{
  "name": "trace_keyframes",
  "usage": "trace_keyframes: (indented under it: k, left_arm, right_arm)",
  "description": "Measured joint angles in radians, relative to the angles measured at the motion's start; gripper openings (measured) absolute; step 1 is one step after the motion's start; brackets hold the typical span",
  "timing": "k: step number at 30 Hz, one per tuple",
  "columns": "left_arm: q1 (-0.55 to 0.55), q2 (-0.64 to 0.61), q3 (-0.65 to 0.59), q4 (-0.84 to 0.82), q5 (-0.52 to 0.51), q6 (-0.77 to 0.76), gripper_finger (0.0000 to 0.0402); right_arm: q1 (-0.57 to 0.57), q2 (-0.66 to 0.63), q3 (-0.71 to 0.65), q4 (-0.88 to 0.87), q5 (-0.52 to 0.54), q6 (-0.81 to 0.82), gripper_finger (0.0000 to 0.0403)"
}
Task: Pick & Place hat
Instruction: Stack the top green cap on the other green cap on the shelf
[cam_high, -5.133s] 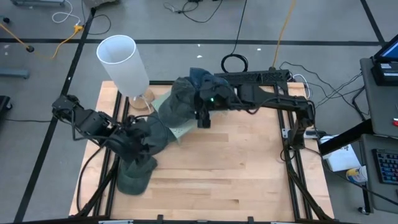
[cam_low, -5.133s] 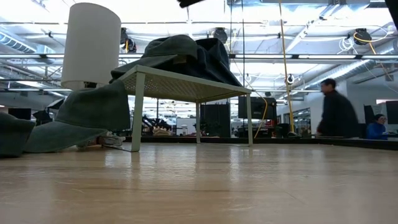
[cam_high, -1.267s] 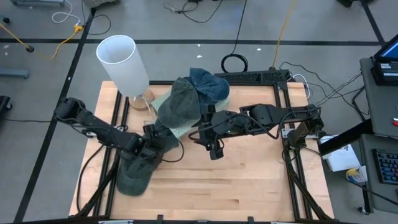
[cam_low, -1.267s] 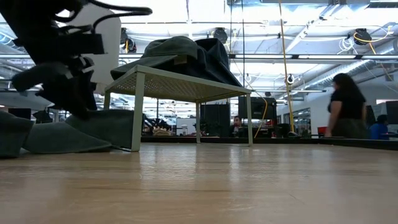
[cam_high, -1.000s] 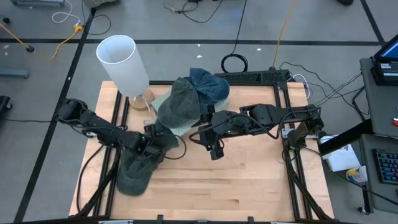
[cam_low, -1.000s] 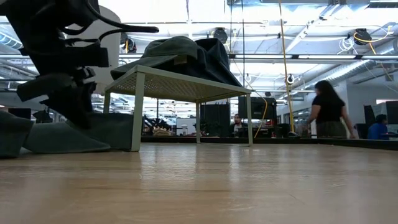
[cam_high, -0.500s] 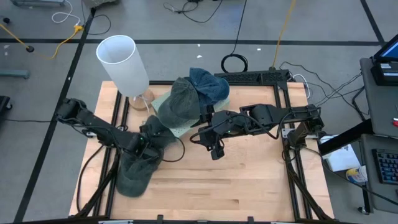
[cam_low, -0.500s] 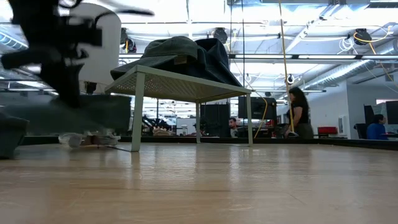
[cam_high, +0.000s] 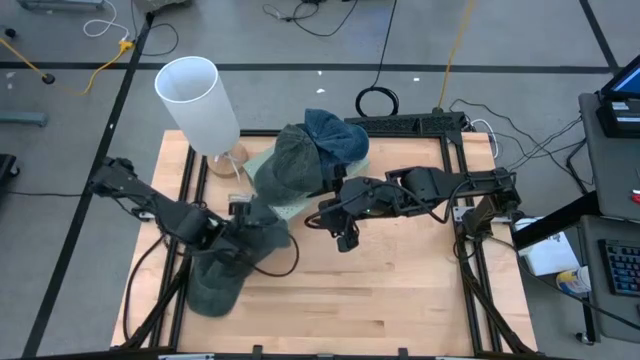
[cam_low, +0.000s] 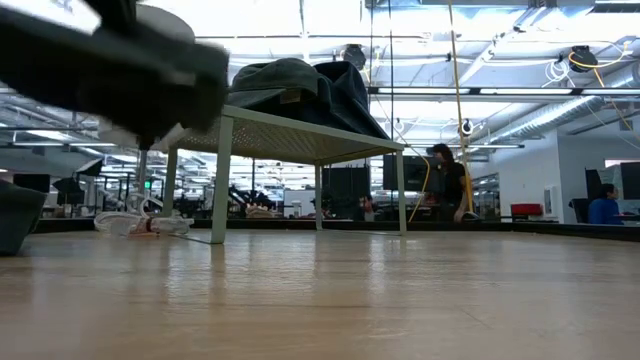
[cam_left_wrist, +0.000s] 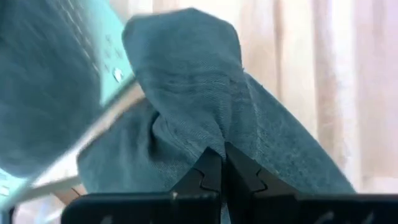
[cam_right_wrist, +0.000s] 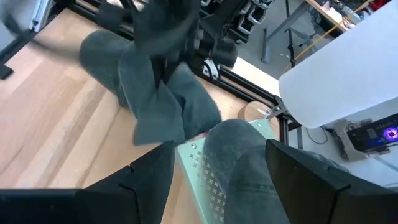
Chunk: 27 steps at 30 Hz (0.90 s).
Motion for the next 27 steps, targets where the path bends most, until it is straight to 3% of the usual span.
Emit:
trace_keyframes:
  k: [5,10,16,22,27]
  left_arm:
    - [-0.028,0.0,0.166,-0.107,-0.027,0.044,0.0001]
    - [-0.038,-0.001,0.289,-0.208,-0.213,0.075,0.0001]
    - [0.004,-0.001,0.347,-0.224,-0.438,0.269,0.0]
    - [0.134,-0.001,0.353,-0.109,-0.474,0.466,0.0]
    - [0.252,-0.001,0.353,0.068,-0.419,0.689,0.0]
  right_arm:
    - [0.0,-0.009,0.001,-0.002,0.001,0.026,0.0244]
    - [0.011,-0.035,0.001,-0.026,-0.001,0.081,0.0244]
    - [0.016,-0.11,0.001,-0.058,-0.004,0.28,0.0244]
    - [0.016,-0.216,0.001,-0.105,-0.005,0.393,0.0244]
    - [0.016,-0.294,0.001,-0.101,-0.006,0.427,0.0244]
